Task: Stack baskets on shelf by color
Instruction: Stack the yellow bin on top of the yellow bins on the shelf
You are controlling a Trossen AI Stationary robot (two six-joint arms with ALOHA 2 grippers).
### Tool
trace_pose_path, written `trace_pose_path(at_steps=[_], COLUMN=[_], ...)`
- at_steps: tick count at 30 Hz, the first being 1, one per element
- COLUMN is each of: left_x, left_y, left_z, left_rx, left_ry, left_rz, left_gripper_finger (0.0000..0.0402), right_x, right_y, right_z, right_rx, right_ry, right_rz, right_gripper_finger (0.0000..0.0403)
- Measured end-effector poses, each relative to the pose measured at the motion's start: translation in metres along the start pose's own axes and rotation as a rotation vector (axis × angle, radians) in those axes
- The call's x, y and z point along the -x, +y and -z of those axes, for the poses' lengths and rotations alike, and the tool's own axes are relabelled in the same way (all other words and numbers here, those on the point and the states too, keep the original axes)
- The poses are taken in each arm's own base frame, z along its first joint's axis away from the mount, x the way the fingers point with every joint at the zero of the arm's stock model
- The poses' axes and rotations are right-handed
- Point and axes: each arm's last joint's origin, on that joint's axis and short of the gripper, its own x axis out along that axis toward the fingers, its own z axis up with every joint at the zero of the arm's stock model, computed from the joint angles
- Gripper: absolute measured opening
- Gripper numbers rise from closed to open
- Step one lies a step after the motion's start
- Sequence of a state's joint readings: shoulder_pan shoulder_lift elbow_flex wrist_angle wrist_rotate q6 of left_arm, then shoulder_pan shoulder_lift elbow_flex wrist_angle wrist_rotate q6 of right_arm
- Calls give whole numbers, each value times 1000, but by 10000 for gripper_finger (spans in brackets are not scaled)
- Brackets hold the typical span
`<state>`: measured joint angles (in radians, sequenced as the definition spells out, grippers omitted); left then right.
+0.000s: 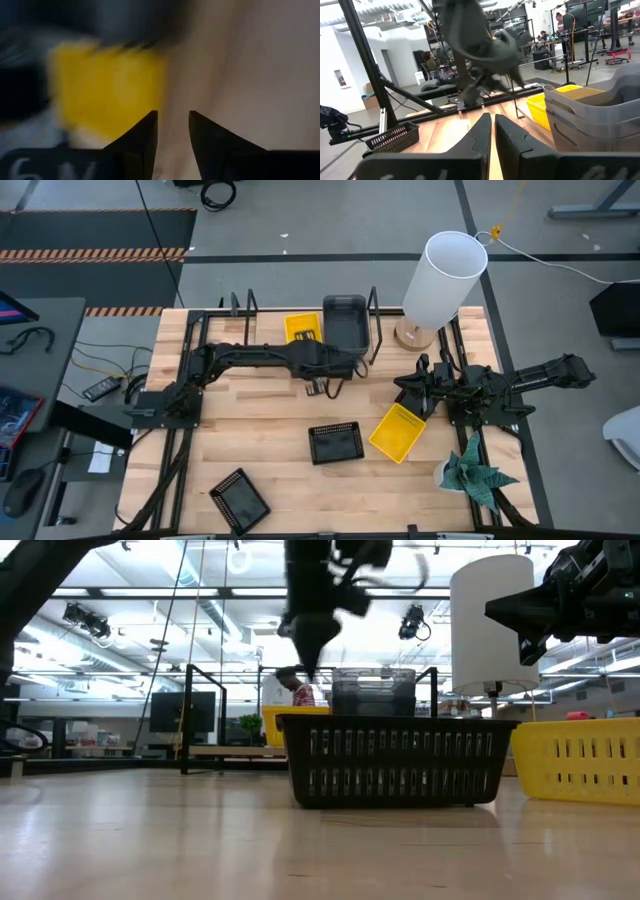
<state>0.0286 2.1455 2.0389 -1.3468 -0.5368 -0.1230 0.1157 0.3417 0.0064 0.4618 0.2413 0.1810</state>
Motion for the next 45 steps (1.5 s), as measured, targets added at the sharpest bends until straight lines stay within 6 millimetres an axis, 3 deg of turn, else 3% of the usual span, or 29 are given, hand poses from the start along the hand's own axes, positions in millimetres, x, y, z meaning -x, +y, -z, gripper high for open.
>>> trace_pose_path(at_steps=[5, 8, 13, 17, 22, 26, 31, 37, 45], left_x=[19, 26, 32, 36, 41, 35, 14, -5, -14], left_y=[-39, -66, -109, -141, -170, -184, -199, -209, -210], left_z=[-19, -28, -38, -48, -58, -65, -67, -63, -57], left_rx=[-29, -54, -108, -80, -70, -78, -130, -212, -275], left_ry=[-229, -344, -495, -653, -858, -954, -942, -869, -787], left_rz=[432, 570, 606, 525, 453, 433, 407, 400, 395], left_gripper_finger=[117, 117, 117, 118, 152, 191, 215, 208, 185], right_x=[0, 0, 0, 0, 0, 0, 0, 0, 0], right_y=[0, 0, 0, 0, 0, 0, 0, 0, 0], right_z=[0, 0, 0, 0, 0, 0, 0, 0, -1], right_rx=[0, 0, 0, 0, 0, 0, 0, 0, -2], right_ry=[0, 0, 0, 2, -1, 0, 1, 1, -8], right_rz=[0, 0, 0, 0, 0, 0, 0, 1, -1], right_gripper_finger=[28, 28, 28, 28, 28, 28, 28, 28, 28])
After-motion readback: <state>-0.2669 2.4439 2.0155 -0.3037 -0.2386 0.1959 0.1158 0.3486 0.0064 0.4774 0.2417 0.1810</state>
